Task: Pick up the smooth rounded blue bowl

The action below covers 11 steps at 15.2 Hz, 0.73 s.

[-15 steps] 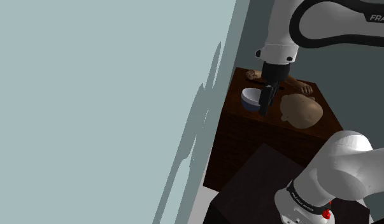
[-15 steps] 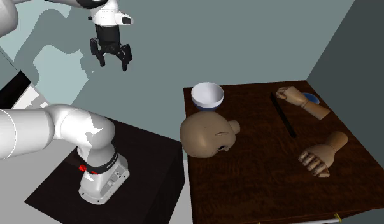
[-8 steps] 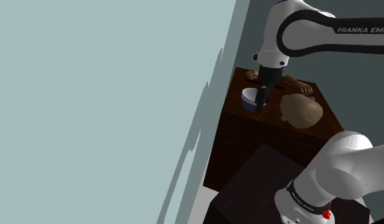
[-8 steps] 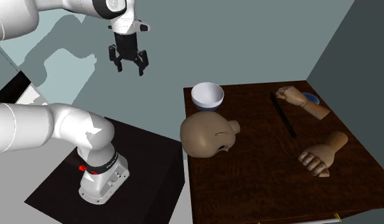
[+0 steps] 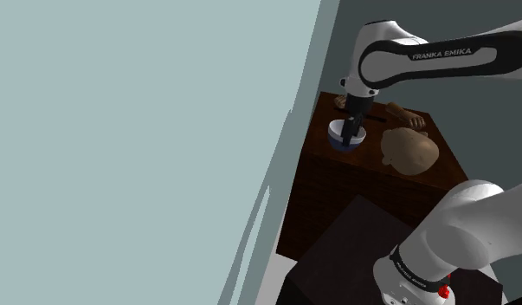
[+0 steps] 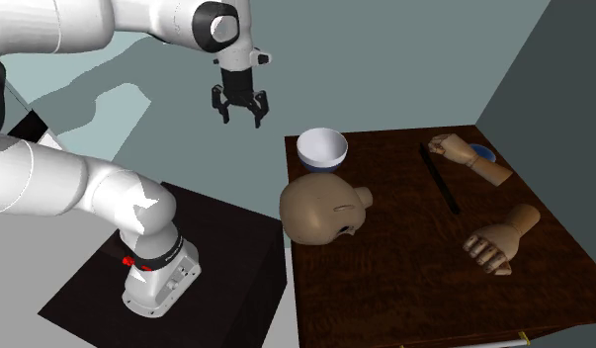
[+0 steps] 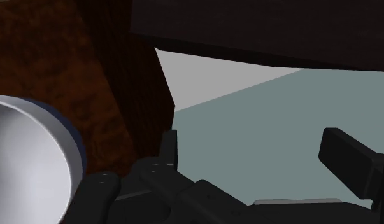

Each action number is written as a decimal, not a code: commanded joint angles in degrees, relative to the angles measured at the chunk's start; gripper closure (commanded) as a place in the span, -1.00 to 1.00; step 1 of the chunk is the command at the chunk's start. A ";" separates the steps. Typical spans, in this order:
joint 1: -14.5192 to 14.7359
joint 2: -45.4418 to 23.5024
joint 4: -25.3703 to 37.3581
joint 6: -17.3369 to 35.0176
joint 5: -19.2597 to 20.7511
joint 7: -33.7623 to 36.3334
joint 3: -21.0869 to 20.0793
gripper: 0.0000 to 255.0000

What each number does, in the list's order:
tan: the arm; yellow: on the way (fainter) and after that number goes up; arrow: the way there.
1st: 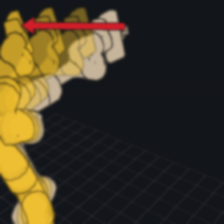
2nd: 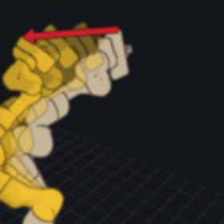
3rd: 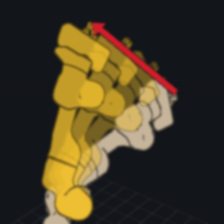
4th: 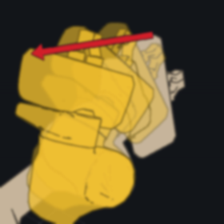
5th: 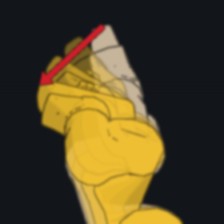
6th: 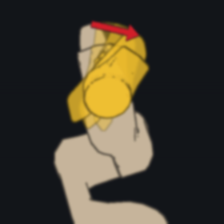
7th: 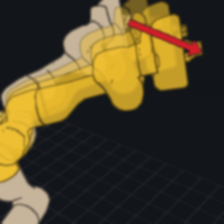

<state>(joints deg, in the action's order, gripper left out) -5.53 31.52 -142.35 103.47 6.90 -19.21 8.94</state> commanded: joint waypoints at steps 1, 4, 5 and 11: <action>-0.76 -2.33 -0.02 3.25 1.30 -1.35 1.33 -1.00; -1.83 -7.13 1.53 7.76 2.84 -3.64 3.59 -1.00; -2.15 -8.80 2.19 9.21 3.24 -4.41 4.34 -1.00; -3.76 -19.46 7.54 17.21 4.07 -9.28 8.52 -1.00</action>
<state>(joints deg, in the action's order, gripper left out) -9.03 13.48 -135.41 119.34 10.85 -27.77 16.89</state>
